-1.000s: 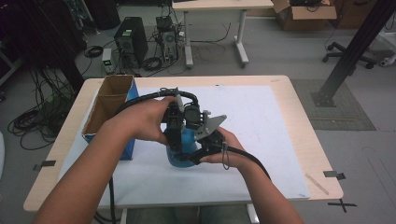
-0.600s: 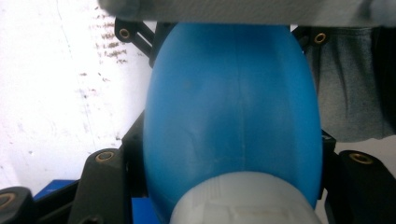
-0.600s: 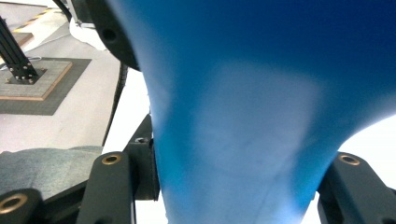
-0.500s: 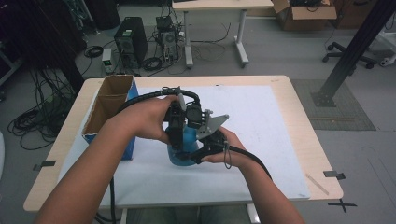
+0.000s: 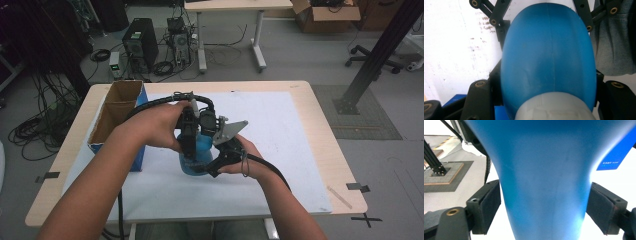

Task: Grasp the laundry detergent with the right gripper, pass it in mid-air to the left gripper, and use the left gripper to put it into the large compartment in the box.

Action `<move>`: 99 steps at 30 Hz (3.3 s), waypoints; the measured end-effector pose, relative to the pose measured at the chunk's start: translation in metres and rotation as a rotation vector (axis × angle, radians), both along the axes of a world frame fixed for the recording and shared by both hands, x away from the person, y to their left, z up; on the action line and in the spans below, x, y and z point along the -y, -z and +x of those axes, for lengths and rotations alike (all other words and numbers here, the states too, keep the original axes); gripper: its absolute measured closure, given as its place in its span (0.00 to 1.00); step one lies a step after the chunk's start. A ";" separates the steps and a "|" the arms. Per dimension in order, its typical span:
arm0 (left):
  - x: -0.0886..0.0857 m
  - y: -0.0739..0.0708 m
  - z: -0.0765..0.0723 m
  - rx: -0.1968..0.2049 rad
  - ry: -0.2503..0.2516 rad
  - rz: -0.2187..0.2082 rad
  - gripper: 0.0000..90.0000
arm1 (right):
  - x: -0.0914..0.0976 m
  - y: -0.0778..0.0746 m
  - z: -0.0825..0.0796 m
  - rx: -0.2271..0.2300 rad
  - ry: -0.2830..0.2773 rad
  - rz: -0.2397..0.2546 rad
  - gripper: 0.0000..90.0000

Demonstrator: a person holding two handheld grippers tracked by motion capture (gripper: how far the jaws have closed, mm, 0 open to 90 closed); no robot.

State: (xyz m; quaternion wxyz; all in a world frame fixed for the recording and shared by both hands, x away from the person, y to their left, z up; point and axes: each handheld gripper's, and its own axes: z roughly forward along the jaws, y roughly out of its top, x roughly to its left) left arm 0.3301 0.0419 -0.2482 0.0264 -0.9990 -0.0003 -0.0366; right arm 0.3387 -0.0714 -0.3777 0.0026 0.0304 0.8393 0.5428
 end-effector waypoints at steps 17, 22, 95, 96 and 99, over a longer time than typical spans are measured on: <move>-0.005 0.000 0.000 -0.002 0.007 0.003 0.44 | 0.007 0.000 0.001 -0.035 -0.020 0.036 0.01; -0.008 0.000 0.001 -0.010 -0.002 0.006 0.44 | 0.021 -0.006 0.000 -0.037 -0.028 0.046 0.01; -0.158 -0.139 0.062 -0.013 -1.337 -0.091 0.43 | 0.108 -0.025 0.048 -0.029 0.140 -0.360 0.02; -0.161 -0.140 0.063 -0.013 -1.356 -0.096 0.43 | 0.108 -0.026 0.048 -0.029 0.141 -0.362 0.02; -0.171 -0.146 0.064 -0.010 -1.394 -0.105 0.43 | 0.110 -0.027 0.048 -0.028 0.144 -0.365 0.02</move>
